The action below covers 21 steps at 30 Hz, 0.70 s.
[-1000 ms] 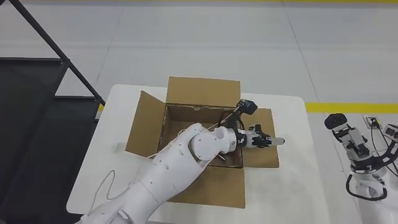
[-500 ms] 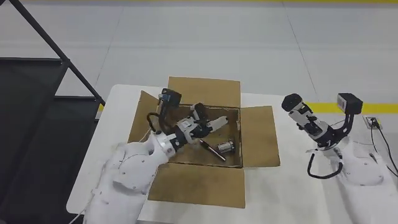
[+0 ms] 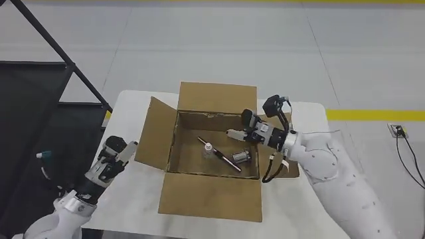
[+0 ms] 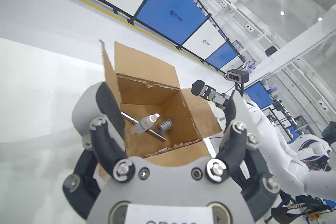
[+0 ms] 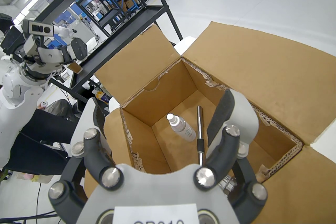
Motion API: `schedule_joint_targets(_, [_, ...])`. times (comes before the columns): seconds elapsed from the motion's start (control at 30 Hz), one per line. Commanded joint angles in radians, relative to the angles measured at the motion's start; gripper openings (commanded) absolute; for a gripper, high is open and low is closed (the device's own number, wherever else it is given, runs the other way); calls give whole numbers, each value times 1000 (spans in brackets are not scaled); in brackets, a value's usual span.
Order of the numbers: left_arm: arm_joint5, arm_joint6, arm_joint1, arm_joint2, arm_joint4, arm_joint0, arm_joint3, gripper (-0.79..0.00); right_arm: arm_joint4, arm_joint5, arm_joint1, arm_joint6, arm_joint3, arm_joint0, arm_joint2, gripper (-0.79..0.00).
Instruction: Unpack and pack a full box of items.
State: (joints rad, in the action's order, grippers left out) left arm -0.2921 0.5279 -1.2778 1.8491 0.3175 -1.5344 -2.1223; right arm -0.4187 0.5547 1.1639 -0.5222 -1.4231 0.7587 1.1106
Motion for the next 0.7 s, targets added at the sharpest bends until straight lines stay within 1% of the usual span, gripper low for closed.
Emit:
schedule_joint_targets(0.0, [1,1,0,-3,2,4,0,0,0,1,0,-1,-1,1,2,0])
schedule_joint_targets(0.23, [1,1,0,-3,2,4,0,0,0,1,0,-1,-1,1,2,0])
schedule_joint_targets(0.3, [1,1,0,-3,2,4,0,0,-17,-17,1,1,-9,8,-8,0])
schedule_joint_targets(0.33, [11,-7,0,-7,-8,3,6,0,-49,-33,4,-13,-25,4,-30,0])
schedule_joint_targets(0.43, [70,-32,0,-3,-31,16,26,0,-118,-39,18,-125,-37,-58,-121,0])
schedule_joint_targets(0.53, [116,-48,2,17,-64,25,46,0,-186,-115,44,-223,-18,-142,-227,0])
schedule_joint_targets(0.67, [158,-69,4,46,-107,25,66,0,-255,-208,91,-324,52,-250,-367,0])
